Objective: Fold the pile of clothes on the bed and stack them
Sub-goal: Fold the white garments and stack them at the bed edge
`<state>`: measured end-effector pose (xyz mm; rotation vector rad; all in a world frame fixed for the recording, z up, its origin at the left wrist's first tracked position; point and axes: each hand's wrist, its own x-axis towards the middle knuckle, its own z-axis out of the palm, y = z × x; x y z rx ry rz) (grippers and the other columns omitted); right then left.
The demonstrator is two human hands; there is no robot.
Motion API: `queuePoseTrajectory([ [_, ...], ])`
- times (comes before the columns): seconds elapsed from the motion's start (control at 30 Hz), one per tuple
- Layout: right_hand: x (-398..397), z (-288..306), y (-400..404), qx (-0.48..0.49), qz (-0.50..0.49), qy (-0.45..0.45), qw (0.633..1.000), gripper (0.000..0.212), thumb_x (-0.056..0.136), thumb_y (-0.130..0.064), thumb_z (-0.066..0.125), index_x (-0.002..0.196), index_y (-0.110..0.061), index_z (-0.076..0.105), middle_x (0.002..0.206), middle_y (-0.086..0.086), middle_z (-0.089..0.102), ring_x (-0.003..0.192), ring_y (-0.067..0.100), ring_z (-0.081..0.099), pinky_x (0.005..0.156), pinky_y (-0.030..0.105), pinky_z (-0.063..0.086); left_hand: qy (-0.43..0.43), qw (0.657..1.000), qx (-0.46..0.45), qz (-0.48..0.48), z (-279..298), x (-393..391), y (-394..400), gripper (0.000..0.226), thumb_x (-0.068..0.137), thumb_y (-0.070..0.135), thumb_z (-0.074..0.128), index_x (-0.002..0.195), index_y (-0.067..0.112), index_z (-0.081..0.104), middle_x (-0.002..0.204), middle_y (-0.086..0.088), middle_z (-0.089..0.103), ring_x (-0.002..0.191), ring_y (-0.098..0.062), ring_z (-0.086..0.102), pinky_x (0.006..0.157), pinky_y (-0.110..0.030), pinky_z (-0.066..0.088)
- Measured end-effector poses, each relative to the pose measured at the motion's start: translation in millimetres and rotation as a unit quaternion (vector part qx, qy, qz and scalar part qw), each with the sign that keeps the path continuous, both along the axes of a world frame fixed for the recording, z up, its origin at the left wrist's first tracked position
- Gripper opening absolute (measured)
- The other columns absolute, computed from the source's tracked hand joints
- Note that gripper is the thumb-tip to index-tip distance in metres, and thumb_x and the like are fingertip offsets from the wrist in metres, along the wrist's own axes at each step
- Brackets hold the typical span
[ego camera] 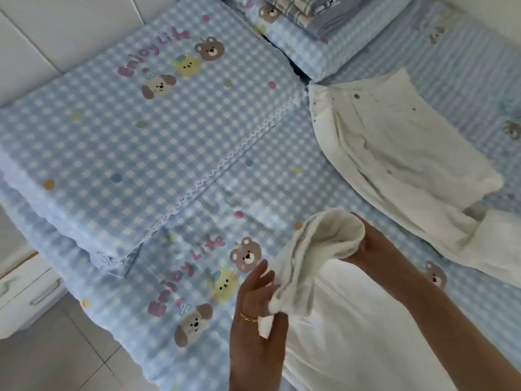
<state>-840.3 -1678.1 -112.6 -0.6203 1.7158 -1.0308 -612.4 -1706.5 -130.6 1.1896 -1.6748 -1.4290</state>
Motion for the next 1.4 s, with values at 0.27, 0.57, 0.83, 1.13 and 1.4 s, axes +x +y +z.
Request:
queuePoseTrajectory([
  [0.27, 14, -49, 176, 0.088, -0.439, -0.304, 0.841, 0.038, 0.099, -0.030, 0.039, 0.112, -0.001, 0.060, 0.124, 0.027, 0.058, 0.095, 0.040, 0.062, 0.082, 0.042, 0.052, -0.049, 0.898, -0.299, -0.318, -50, -47, 125, 0.011, 0.081, 0.011, 0.051, 0.088, 0.017, 0.058, 0.128, -0.008, 0.059, 0.117, -0.015, 0.059, 0.090, -0.029, 0.052],
  [0.57, 50, -97, 244, 0.123, -0.467, 0.014, 0.875, 0.020, 0.084, -0.030, 0.069, 0.095, -0.015, 0.064, 0.090, 0.006, 0.070, 0.082, 0.022, 0.067, 0.066, 0.030, 0.050, -0.157, 0.802, -0.342, -0.463, -114, -55, 188, 0.026, 0.089, 0.015, 0.046, 0.086, 0.016, 0.072, 0.132, -0.006, 0.057, 0.123, -0.016, 0.054, 0.094, -0.033, 0.051],
  [0.83, 56, -132, 277, 0.152, -0.473, 0.046, 0.867, 0.014, 0.091, -0.033, 0.058, 0.101, -0.024, 0.053, 0.093, -0.008, 0.061, 0.085, 0.013, 0.057, 0.077, 0.030, 0.041, -0.258, 0.803, -0.343, -0.413, -131, -38, 149, 0.043, 0.094, 0.030, 0.039, 0.131, 0.010, 0.048, 0.148, -0.014, 0.035, 0.141, -0.025, 0.026, 0.112, -0.041, 0.023],
  [1.13, 61, -144, 309, 0.300, -0.395, 0.197, 0.846, 0.050, 0.095, -0.034, 0.050, 0.136, -0.008, 0.036, 0.129, 0.018, 0.050, 0.117, 0.038, 0.049, 0.094, 0.045, 0.042, -0.355, 0.750, -0.344, -0.439, -134, -67, 121, 0.059, 0.099, 0.039, 0.018, 0.139, 0.003, 0.043, 0.150, -0.018, 0.031, 0.140, -0.026, 0.021, 0.114, -0.041, 0.014],
  [1.4, 65, -200, 290, 0.307, -0.141, 0.463, 0.820, 0.058, 0.093, -0.045, 0.034, 0.145, -0.019, 0.035, 0.156, 0.012, 0.021, 0.144, 0.032, 0.019, 0.109, 0.061, 0.023, -0.404, 0.698, -0.388, -0.446, -188, -120, 73, 0.068, 0.096, 0.048, 0.023, 0.147, 0.005, 0.023, 0.156, -0.015, 0.014, 0.146, -0.025, 0.010, 0.114, -0.053, 0.018],
])
